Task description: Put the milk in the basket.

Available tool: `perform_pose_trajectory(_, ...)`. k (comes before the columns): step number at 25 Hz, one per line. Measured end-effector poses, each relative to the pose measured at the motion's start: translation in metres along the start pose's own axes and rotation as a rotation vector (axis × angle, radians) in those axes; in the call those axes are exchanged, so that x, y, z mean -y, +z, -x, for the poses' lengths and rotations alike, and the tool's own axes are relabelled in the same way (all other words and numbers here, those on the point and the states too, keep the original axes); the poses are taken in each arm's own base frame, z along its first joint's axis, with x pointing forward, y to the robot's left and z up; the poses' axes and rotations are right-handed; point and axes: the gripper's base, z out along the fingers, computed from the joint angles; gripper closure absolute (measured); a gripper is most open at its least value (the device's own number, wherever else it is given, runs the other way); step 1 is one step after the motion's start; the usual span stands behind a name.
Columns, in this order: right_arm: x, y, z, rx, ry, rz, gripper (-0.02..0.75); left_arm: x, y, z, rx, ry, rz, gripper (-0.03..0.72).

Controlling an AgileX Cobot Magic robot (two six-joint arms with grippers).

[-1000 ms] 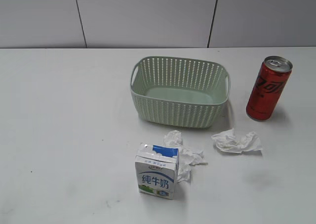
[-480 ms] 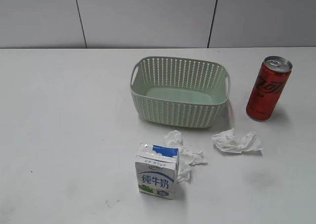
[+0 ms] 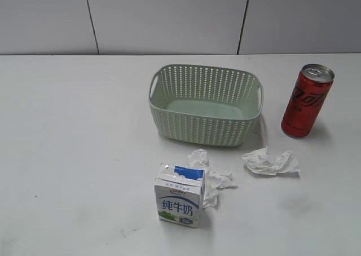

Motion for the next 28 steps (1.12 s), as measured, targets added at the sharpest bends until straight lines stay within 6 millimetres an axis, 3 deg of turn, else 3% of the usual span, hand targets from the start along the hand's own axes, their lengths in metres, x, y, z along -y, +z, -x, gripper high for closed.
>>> perform_pose_trajectory(5,0.003,0.029,0.035,-0.064,-0.098,0.052,0.173,0.000,0.000,0.000,0.000,0.000,0.000,0.225)
perform_pose_trajectory(9,-0.011,0.055,0.059,-0.120,-0.224,0.159,0.173,0.000,0.000,0.000,0.000,-0.001,-0.001,0.226)
perform_pose_trajectory(17,-0.080,0.101,0.085,-0.229,-0.555,0.373,0.173,0.000,0.000,0.000,0.000,-0.001,-0.001,0.226)
perform_pose_trajectory(28,-0.190,0.132,0.106,-0.277,-0.819,0.570,0.173,0.000,0.000,0.000,0.000,-0.001,-0.002,0.226)
